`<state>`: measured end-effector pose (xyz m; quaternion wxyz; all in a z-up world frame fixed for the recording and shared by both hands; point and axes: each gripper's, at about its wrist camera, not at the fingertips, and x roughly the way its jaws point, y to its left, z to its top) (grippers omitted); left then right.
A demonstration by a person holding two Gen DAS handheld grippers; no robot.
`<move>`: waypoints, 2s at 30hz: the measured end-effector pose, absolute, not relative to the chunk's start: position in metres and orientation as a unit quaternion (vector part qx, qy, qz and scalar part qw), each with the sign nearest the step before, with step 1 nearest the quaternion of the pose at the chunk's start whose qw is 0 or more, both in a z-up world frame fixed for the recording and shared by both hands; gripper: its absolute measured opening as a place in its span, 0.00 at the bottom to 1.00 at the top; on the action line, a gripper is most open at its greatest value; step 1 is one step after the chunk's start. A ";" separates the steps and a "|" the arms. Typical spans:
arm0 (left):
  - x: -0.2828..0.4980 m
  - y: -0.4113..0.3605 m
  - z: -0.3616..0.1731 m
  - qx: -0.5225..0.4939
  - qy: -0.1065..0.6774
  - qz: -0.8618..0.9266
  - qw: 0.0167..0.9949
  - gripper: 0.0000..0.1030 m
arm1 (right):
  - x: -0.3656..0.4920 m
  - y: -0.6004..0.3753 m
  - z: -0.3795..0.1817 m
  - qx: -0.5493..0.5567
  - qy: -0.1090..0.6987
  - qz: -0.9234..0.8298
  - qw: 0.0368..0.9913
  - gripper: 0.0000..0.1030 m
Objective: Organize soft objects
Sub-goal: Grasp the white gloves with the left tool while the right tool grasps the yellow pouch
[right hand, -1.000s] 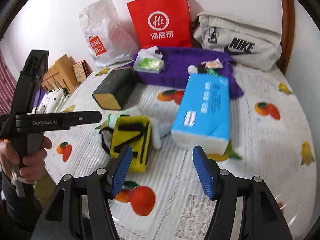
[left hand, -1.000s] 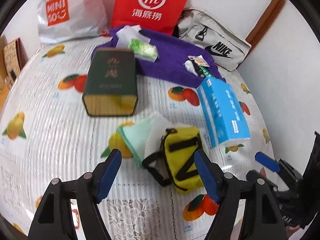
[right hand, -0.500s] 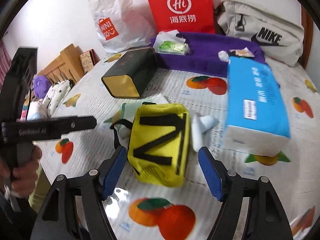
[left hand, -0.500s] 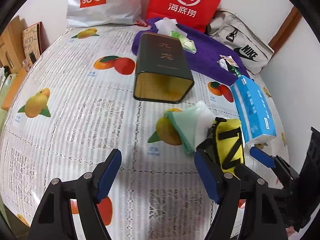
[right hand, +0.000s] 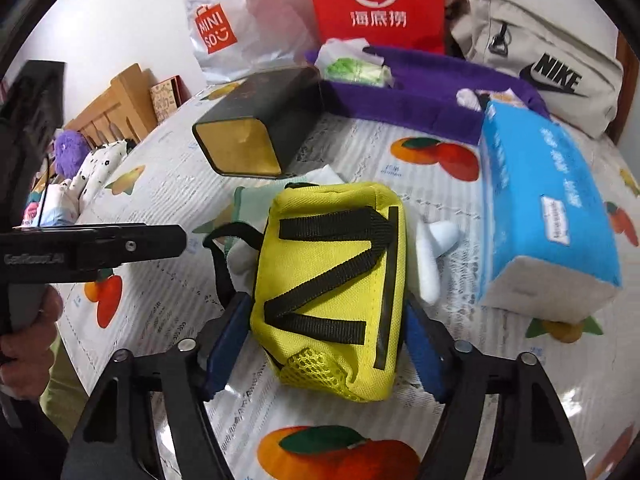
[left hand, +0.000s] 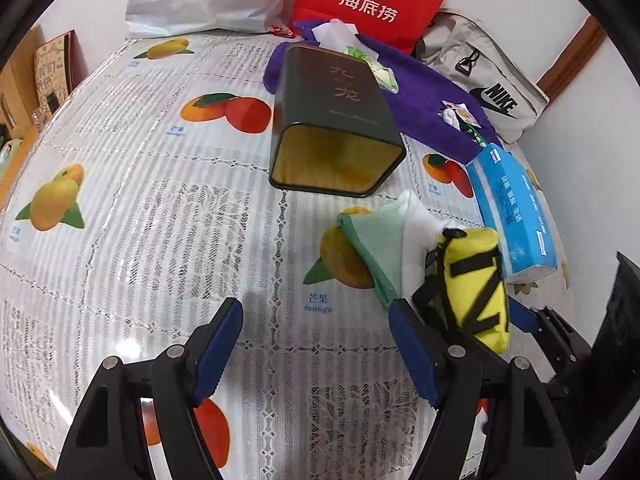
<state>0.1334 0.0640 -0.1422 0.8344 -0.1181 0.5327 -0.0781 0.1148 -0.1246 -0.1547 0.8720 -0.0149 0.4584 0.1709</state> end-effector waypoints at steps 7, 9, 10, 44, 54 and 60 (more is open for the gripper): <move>0.138 0.057 -0.141 -0.119 0.526 -0.092 0.837 0.72 | 0.092 -0.145 -0.136 -0.027 0.444 0.171 0.879 0.69; 0.139 0.049 -0.142 -0.112 0.525 -0.097 0.838 0.72 | 0.086 -0.154 -0.134 -0.027 0.442 0.165 0.881 0.69; 0.140 0.045 -0.143 -0.109 0.525 -0.097 0.838 0.72 | 0.083 -0.159 -0.133 -0.026 0.442 0.161 0.882 0.69; 0.168 -0.051 -0.131 0.022 0.470 -0.139 0.871 0.87 | 0.068 -0.228 -0.164 0.010 0.478 0.092 0.874 0.83; 0.182 -0.078 -0.161 0.065 0.489 -0.136 0.859 0.89 | 0.074 -0.219 -0.172 -0.039 0.457 0.077 0.885 0.82; 0.177 -0.077 -0.163 0.063 0.469 -0.138 0.870 0.90 | 0.074 -0.224 -0.173 -0.033 0.454 0.081 0.887 0.82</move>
